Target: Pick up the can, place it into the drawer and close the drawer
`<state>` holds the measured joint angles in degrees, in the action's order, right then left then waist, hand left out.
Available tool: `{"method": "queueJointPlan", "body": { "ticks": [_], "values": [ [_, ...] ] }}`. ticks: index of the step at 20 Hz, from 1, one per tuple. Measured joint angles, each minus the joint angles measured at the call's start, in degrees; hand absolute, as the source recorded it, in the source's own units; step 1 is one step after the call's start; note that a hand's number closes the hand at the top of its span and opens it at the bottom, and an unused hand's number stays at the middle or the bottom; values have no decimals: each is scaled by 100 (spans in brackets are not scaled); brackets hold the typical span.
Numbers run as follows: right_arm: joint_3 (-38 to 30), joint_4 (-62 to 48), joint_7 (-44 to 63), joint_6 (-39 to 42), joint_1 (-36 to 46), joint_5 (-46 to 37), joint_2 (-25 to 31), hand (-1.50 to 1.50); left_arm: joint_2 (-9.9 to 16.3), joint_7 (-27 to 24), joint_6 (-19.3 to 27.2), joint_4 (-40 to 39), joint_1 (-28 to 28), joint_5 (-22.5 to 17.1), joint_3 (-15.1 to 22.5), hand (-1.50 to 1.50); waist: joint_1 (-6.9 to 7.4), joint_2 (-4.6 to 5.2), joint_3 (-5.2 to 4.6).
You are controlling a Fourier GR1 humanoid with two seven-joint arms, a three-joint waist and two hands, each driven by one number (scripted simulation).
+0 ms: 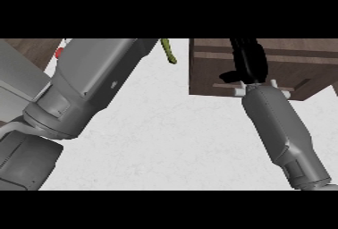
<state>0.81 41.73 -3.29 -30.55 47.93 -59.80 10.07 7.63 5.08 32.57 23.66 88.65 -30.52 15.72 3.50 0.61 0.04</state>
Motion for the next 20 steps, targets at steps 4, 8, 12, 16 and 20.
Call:
{"method": "queueJointPlan", "body": {
  "ticks": [4, 8, 12, 16, 20],
  "values": [
    [-193, -680, -43, -393, 496, -71, 14, -150, 250, 167, -185, 308, -256, 43, 49, -150, 99, -2, -1],
    [-299, -1247, -42, -584, 943, -159, 27, -150, 367, 246, -219, 672, -604, 84, 102, -150, 160, 7, 0],
    [-405, -1705, -73, -602, 1287, -175, 90, -150, 513, 411, -258, 1070, -823, 120, 163, -150, 233, 32, 16],
    [-486, -2033, -185, -573, 1548, -160, 114, -150, 700, 527, -369, 1413, -1058, 124, 184, -150, 262, 69, 28],
    [-638, -2220, -442, -518, 1677, -16, 102, -150, 831, 633, -370, 1733, -1255, 142, 204, -150, 246, 84, 37]
  ]
}}
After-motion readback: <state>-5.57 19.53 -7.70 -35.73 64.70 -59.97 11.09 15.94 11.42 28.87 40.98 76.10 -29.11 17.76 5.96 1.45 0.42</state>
